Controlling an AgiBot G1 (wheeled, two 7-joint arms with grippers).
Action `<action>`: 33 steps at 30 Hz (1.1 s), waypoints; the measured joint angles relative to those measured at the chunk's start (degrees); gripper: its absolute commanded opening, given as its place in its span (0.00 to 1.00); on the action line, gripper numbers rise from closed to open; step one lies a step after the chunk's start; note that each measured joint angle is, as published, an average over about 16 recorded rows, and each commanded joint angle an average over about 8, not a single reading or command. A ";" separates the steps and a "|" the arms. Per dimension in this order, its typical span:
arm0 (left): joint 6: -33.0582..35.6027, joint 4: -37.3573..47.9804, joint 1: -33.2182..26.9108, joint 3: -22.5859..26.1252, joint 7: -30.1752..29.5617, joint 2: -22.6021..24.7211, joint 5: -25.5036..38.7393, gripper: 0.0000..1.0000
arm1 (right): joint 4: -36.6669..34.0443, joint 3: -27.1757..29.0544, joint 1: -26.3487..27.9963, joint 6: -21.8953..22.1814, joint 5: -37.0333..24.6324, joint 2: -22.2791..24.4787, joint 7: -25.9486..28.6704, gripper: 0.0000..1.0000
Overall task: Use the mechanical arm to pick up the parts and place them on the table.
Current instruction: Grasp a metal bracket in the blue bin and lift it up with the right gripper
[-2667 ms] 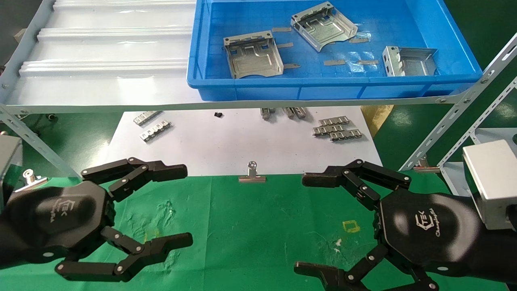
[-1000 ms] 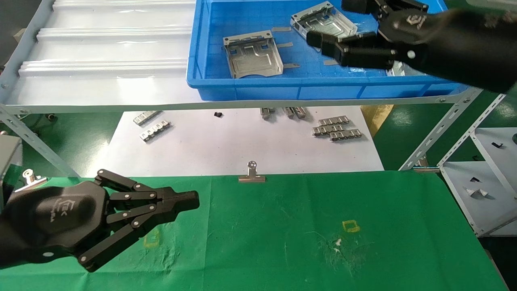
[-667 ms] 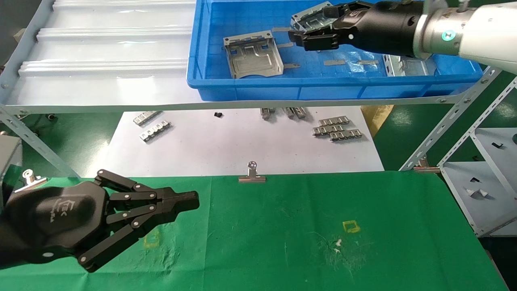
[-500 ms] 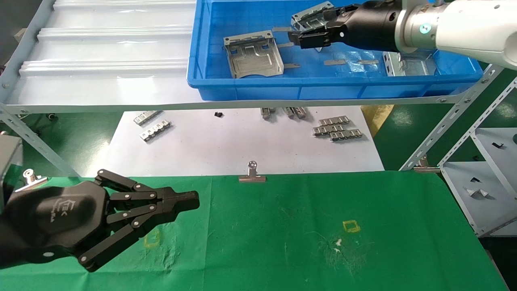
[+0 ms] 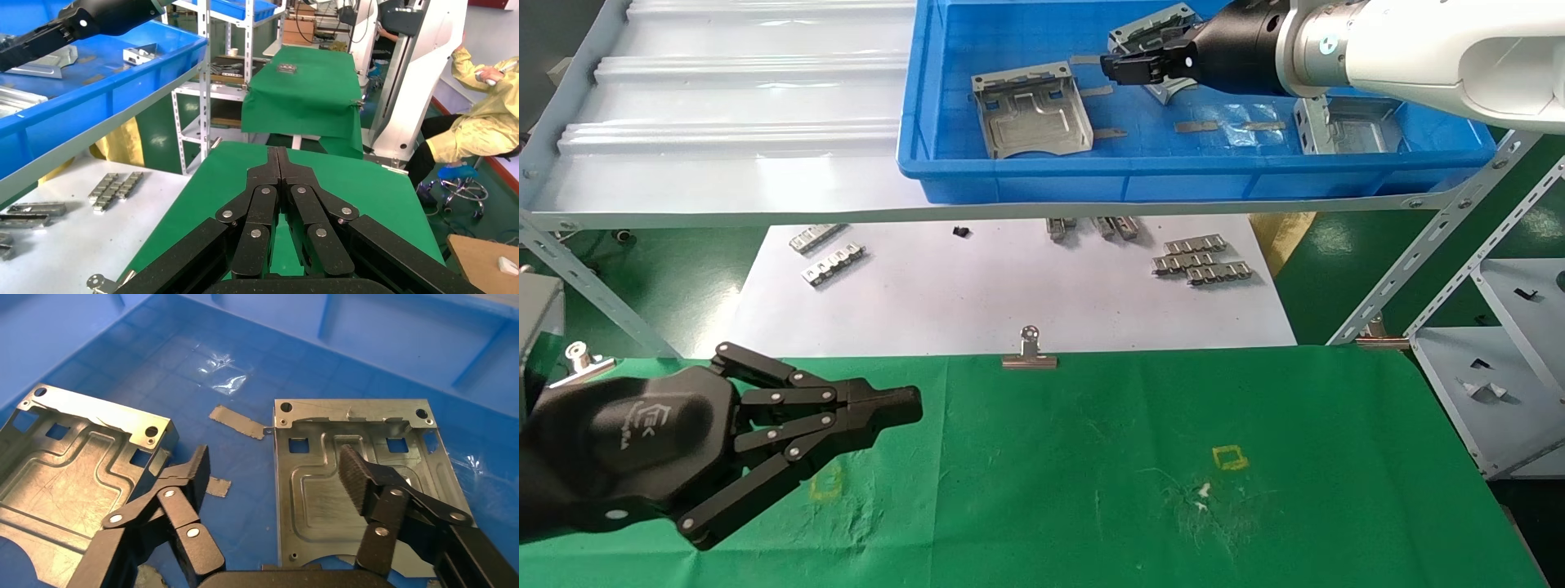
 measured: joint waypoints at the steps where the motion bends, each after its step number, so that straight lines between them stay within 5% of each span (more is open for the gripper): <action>1: 0.00 0.00 0.00 0.00 0.00 0.00 0.00 0.00 | -0.20 -0.05 0.02 0.22 -0.02 -0.14 0.12 0.00; 33: 0.00 0.00 0.00 0.00 0.00 0.00 0.00 0.00 | 3.26 -1.20 -1.64 -1.28 1.27 1.17 -0.72 0.00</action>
